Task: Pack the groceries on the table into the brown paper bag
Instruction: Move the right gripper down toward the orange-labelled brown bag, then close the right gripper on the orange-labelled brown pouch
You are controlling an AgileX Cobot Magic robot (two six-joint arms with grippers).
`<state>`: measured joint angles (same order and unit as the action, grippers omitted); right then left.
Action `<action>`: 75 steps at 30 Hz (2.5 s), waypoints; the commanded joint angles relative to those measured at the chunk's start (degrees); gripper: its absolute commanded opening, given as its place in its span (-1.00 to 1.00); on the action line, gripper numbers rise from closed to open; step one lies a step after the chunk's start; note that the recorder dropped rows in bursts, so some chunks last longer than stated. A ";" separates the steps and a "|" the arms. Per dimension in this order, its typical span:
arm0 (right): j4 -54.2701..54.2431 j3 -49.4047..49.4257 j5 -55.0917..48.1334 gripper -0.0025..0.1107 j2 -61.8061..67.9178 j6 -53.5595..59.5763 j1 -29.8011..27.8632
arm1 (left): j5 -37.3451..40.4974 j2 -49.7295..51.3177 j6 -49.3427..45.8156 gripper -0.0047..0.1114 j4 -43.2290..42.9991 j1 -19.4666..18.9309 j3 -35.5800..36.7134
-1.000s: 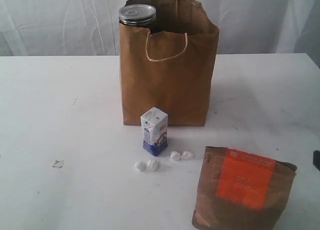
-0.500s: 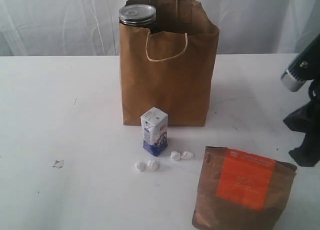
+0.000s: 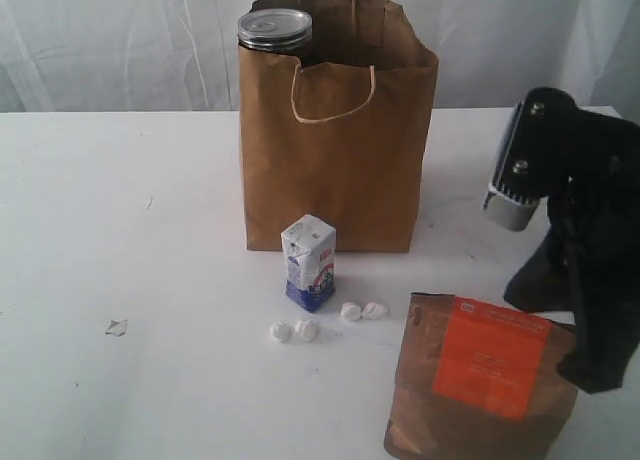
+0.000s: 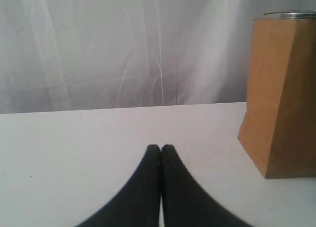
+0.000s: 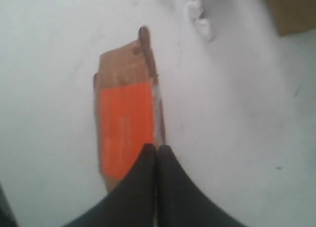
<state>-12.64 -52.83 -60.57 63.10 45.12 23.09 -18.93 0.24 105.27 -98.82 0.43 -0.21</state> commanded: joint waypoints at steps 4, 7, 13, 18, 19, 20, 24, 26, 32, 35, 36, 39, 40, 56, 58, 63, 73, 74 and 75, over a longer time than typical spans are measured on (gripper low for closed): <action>0.13 0.25 1.17 0.12 -0.20 7.27 4.27 | -0.11 -0.24 -0.15 -0.92 -1.13 0.29 0.21; 0.02 0.25 1.61 0.40 0.72 7.73 4.55 | -0.11 -0.24 -0.15 -0.92 -1.13 0.29 0.21; 0.02 1.76 2.86 0.40 3.05 7.61 4.55 | -0.11 -0.24 -0.15 -0.92 -1.13 0.29 0.21; -0.15 9.31 8.15 0.40 4.56 7.61 4.55 | -0.11 -0.24 -0.15 -0.92 -1.13 0.29 0.21; -0.48 10.24 8.32 0.40 4.56 7.61 4.55 | -0.11 -0.24 -0.15 -0.92 -1.13 0.29 0.21; -0.89 11.03 8.44 0.40 4.56 7.61 4.55 | -0.11 -0.24 -0.15 -0.92 -1.13 0.29 0.21; -1.75 13.44 9.20 0.40 4.56 7.61 4.55 | -0.11 -0.24 -0.15 -0.92 -1.13 0.29 0.21; -2.44 15.04 11.40 0.40 4.56 7.61 4.55 | -0.11 -0.24 -0.15 -0.92 -1.13 0.29 0.21; -2.79 17.82 17.68 0.28 4.56 7.50 4.55 | -0.11 -0.24 -0.15 -0.92 -1.13 0.29 0.21; -2.79 18.23 19.21 0.03 4.56 7.50 4.55 | -0.11 -0.24 -0.15 -0.92 -1.13 0.29 0.21; -2.79 18.23 19.56 -0.07 4.56 7.50 4.55 | -0.11 -0.24 -0.15 -0.92 -1.13 0.29 0.21; -2.79 18.23 20.39 -0.46 4.56 7.50 4.55 | -0.11 -0.24 -0.15 -0.92 -1.13 0.29 0.21; -2.79 18.23 20.39 -0.58 4.56 7.50 4.55 | -0.11 -0.24 -0.15 -0.92 -1.13 0.29 0.21; -2.79 14.93 18.39 -0.96 3.98 -6.56 4.55 | -0.11 -0.24 -0.15 -0.92 -1.13 0.29 0.21; -2.67 12.94 15.69 -0.96 3.74 -6.56 4.55 | -0.11 -0.24 -0.15 -0.92 -1.13 0.29 0.21; -2.53 7.93 10.78 -0.96 3.66 -6.44 4.30 | -0.11 -0.24 -0.15 -0.92 -1.13 0.29 0.21; -3.38 -4.49 -0.63 -0.96 3.66 -6.44 4.30 | -0.11 -0.24 -0.15 -0.92 -1.13 0.29 0.21; -3.64 -6.37 -1.95 -0.96 3.66 -6.44 4.30 | -0.11 -0.24 -0.15 -0.92 -1.13 0.29 0.21; -4.13 -7.82 -2.49 -0.96 3.66 -6.67 4.30 | -0.11 -0.24 -0.15 -0.92 -1.13 0.29 0.21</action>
<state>-15.05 -56.57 -60.53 67.47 38.90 27.50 -18.93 0.24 105.27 -98.82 0.43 -0.21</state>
